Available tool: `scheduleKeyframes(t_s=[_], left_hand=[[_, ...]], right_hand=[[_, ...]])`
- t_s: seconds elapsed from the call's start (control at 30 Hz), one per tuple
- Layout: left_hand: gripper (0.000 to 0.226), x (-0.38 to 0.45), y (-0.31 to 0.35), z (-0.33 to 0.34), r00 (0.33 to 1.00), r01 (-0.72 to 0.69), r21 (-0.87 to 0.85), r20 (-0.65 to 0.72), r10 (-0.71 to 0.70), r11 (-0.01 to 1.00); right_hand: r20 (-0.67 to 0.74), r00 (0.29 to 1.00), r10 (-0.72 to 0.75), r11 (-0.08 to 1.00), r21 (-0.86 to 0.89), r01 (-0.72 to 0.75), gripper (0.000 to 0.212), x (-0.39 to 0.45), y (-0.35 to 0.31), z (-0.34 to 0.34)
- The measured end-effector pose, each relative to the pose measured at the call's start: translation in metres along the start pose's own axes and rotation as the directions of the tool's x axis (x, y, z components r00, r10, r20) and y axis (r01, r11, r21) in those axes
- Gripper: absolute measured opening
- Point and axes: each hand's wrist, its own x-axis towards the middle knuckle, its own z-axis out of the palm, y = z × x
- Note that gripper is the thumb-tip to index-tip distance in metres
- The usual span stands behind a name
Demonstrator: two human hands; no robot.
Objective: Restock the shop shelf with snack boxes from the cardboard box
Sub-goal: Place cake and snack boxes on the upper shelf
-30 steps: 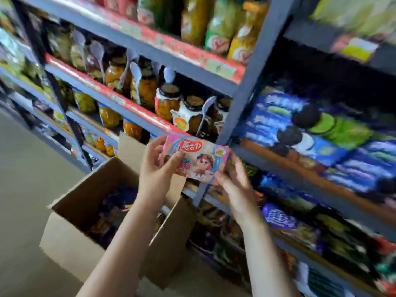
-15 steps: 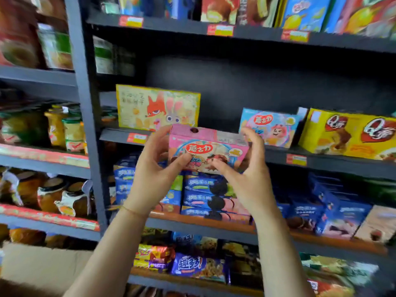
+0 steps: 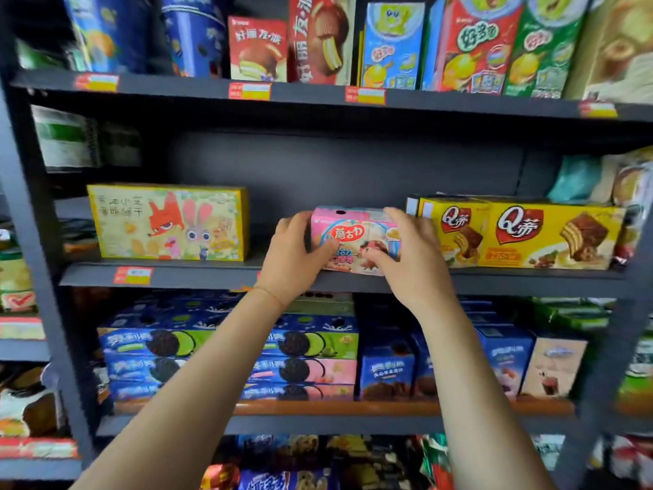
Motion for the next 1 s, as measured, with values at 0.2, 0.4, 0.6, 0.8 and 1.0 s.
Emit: scheduleKeyframes(t_s=[0.2, 0.4, 0.6, 0.8, 1.0], left_hand=[[0.101, 0.018, -0.009, 0.006, 0.977, 0.150, -0.191, 0.181, -0.116, 0.970], [0.101, 0.023, -0.006, 0.005, 0.972, 0.160, -0.272, 0.209, -0.104, 0.949], [0.099, 0.018, -0.018, -0.010, 0.987, 0.155, -0.149, 0.075, -0.145, 0.977], [0.100, 0.018, -0.024, -0.021, 0.980, 0.194, -0.058, 0.045, -0.192, 0.979], [0.090, -0.018, -0.012, -0.031, 0.993, 0.086, 0.055, -0.080, -0.082, 0.995]], right_hand=[[0.071, 0.997, 0.000, 1.000, -0.006, 0.000, 0.059, 0.017, 0.011, 0.002], [0.178, 0.984, 0.012, 0.997, 0.070, -0.025, 0.055, 0.035, 0.011, 0.008], [0.167, 0.985, -0.032, 0.987, 0.161, 0.005, 0.058, 0.039, -0.006, 0.043], [0.130, 0.991, -0.034, 0.982, 0.191, 0.009, 0.066, 0.039, -0.013, 0.063], [-0.187, 0.974, -0.130, 0.978, 0.137, 0.157, 0.067, 0.006, -0.031, 0.064]])
